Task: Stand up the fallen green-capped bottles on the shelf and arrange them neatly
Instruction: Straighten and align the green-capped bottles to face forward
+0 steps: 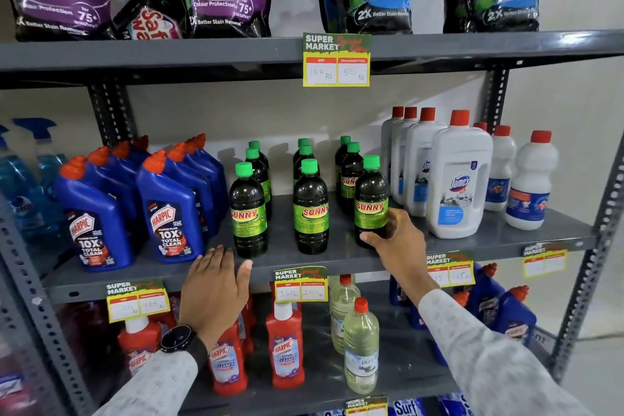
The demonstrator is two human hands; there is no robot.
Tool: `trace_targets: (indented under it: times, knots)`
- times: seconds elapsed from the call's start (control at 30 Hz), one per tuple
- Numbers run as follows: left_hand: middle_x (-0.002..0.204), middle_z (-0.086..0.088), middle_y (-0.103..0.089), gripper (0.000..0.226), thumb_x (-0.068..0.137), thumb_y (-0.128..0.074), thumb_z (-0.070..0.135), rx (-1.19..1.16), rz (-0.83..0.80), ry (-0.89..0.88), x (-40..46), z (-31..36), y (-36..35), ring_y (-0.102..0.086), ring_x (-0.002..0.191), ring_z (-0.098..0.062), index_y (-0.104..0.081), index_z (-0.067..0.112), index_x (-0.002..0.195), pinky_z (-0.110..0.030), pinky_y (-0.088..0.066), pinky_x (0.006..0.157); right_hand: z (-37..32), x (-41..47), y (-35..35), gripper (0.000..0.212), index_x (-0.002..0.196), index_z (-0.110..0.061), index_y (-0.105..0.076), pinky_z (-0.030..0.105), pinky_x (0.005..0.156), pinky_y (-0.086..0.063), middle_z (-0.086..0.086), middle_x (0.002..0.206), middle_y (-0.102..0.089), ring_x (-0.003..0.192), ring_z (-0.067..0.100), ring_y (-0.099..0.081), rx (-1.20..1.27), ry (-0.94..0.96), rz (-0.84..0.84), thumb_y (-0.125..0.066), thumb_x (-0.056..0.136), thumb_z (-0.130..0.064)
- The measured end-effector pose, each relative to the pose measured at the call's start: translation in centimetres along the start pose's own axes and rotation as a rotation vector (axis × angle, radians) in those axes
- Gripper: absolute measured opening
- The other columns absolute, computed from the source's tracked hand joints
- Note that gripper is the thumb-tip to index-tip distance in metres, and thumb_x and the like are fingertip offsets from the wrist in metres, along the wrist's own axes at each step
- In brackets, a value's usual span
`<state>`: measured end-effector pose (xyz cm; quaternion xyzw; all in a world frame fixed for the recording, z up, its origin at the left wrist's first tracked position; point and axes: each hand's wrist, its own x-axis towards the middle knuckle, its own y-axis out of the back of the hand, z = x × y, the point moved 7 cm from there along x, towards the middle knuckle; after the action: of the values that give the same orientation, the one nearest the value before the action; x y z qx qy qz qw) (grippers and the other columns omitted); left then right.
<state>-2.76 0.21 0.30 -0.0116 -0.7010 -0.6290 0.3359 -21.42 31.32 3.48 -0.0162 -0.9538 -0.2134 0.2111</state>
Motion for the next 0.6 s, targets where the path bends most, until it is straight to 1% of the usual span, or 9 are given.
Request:
trace_targets:
  times: [0.1,0.27,0.37,0.43,0.5,0.6]
  knots:
    - [0.135,-0.020,-0.064,0.075,0.102,-0.019,0.056,0.003,0.003,0.001,0.0,0.0,0.1,-0.060,0.126,-0.033,-0.064,0.002,0.127,-0.047,-0.043,0.112,0.0,-0.1,0.0,0.072,0.139,-0.020,-0.056,0.039,0.099,-0.053,-0.003,0.126,-0.073,0.117,0.019,-0.067,0.001,0.004,0.004,-0.090,0.078,-0.036]
    - [0.135,-0.019,-0.064,0.075,0.102,-0.019,0.056,0.001,0.006,0.005,0.0,0.0,0.2,-0.060,0.127,-0.032,-0.064,0.003,0.128,-0.046,-0.043,0.112,-0.1,-0.2,0.0,0.072,0.141,-0.020,-0.055,0.038,0.100,-0.052,-0.003,0.128,-0.072,0.118,0.019,-0.066,-0.006,0.009,0.005,-0.089,0.080,-0.036]
    - [0.136,-0.019,-0.064,0.074,0.102,-0.019,0.056,0.000,0.007,0.005,0.0,0.0,0.1,-0.059,0.127,-0.032,-0.064,0.003,0.129,-0.046,-0.043,0.112,-0.1,-0.4,-0.1,0.076,0.145,-0.021,-0.052,0.039,0.102,-0.052,-0.003,0.133,-0.069,0.124,0.020,-0.064,-0.004,0.027,-0.003,-0.088,0.080,-0.040]
    - [0.136,-0.019,-0.064,0.074,0.102,-0.019,0.056,-0.002,0.008,0.003,0.0,0.0,0.1,-0.059,0.127,-0.032,-0.063,0.003,0.129,-0.046,-0.043,0.112,0.0,-0.6,0.0,0.085,0.152,-0.021,-0.046,0.040,0.107,-0.050,-0.001,0.143,-0.063,0.132,0.020,-0.059,0.002,0.034,0.023,-0.087,0.080,-0.042]
    - [0.136,-0.019,-0.063,0.074,0.102,-0.019,0.056,0.001,0.006,0.005,0.0,0.0,0.1,-0.059,0.128,-0.032,-0.063,0.003,0.130,-0.046,-0.042,0.113,0.4,-1.1,0.5,0.090,0.158,-0.020,-0.039,0.043,0.114,-0.045,0.001,0.155,-0.054,0.142,0.022,-0.052,-0.006,0.021,0.084,-0.086,0.083,-0.036]
    - [0.137,-0.018,-0.063,0.074,0.102,-0.018,0.056,0.003,0.009,0.006,0.0,-0.1,0.1,-0.058,0.128,-0.031,-0.063,0.004,0.130,-0.045,-0.042,0.113,1.2,-2.0,1.1,0.086,0.160,-0.020,-0.036,0.047,0.116,-0.044,0.003,0.159,-0.049,0.144,0.024,-0.049,0.045,-0.003,0.153,-0.082,0.087,-0.018]
